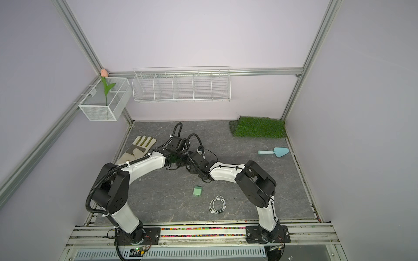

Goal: Pack away charging kits
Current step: Place the plug in the storage bag.

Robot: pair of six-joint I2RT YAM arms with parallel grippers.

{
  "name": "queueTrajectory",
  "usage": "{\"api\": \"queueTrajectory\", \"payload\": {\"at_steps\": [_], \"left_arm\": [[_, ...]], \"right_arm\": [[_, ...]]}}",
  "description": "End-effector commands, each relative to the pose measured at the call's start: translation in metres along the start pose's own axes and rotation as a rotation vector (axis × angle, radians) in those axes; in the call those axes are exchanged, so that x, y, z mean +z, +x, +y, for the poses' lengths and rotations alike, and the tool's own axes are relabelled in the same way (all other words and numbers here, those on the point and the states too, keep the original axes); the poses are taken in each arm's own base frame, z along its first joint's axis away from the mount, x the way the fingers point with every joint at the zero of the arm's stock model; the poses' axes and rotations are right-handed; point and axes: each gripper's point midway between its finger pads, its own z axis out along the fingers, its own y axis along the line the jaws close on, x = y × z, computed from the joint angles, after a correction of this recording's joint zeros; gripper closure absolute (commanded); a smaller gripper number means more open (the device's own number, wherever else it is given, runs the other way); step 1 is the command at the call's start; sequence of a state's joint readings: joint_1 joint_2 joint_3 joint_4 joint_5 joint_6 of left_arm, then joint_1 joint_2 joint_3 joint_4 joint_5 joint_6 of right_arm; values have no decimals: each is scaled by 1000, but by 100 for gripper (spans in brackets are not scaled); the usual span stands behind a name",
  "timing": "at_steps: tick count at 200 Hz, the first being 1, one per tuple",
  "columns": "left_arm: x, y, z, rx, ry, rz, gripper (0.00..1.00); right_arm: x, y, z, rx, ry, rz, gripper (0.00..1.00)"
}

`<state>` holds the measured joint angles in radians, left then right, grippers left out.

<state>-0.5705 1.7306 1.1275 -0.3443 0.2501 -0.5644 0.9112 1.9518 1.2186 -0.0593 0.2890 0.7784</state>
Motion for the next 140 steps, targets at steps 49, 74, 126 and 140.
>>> {"api": "queueTrajectory", "payload": {"at_steps": [49,74,126,140], "left_arm": [[2,2,-11,9,45,11,98],[-15,-8,-19,17,72,-40,68],[-74,-36,-21,23,67,-192,40],[-87,-39,-7,3,14,-246,41]], "right_arm": [[-18,-14,-5,-20,-24,-67,74],[-39,-22,-7,-37,-34,-97,70],[-60,-18,-32,-4,0,-116,62],[-63,-20,-35,20,-23,-125,54]]}}
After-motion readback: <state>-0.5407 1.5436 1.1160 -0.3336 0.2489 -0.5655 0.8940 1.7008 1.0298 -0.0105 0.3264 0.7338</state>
